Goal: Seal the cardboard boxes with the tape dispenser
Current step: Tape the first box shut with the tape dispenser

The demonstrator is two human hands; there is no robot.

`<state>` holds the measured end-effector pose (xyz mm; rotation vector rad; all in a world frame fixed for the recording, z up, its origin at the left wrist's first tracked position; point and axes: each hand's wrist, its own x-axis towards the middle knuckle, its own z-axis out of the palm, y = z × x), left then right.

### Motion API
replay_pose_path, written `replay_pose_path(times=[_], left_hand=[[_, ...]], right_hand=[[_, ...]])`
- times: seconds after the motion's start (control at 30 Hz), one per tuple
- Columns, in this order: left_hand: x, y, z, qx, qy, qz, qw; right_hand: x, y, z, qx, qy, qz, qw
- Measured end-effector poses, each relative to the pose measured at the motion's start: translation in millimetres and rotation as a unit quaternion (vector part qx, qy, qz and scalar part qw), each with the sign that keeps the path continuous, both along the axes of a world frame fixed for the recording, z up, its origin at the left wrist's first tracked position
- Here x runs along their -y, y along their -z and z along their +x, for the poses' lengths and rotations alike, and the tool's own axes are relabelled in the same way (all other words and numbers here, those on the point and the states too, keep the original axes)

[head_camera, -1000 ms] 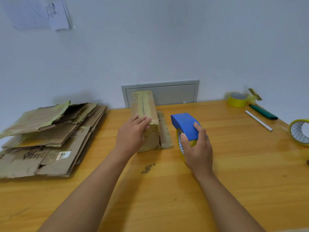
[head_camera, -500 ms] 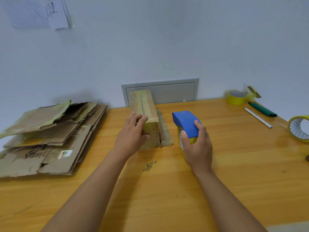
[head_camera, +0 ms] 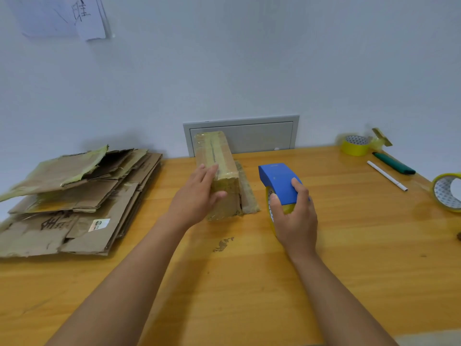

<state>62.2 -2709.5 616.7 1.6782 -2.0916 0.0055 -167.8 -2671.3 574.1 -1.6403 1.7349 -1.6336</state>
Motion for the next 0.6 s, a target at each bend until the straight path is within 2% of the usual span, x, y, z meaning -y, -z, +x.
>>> replay_pose_path(times=[0.1, 0.2, 0.37, 0.6], left_hand=[[-2.3, -0.5, 4.3, -0.045, -0.007, -0.038, 0.998], [1.2, -3.3, -0.6, -0.058, 0.007, -0.024, 0.998], [1.6, -8.6, 1.8, -0.022, 0.019, 0.006, 1.0], [-4.0, -18.7, -14.5, -0.004, 0.017, -0.078, 0.997]], right_hand=[[1.0, 1.0, 0.0, 0.004, 0.004, 0.003, 1.0], [0.1, 1.5, -0.7, 0.001, -0.001, -0.003, 1.0], [-0.3, -0.5, -2.8, -0.009, 0.007, 0.019, 1.0], [-5.3, -10.9, 0.8, 0.028, -0.021, 0.033, 0.999]])
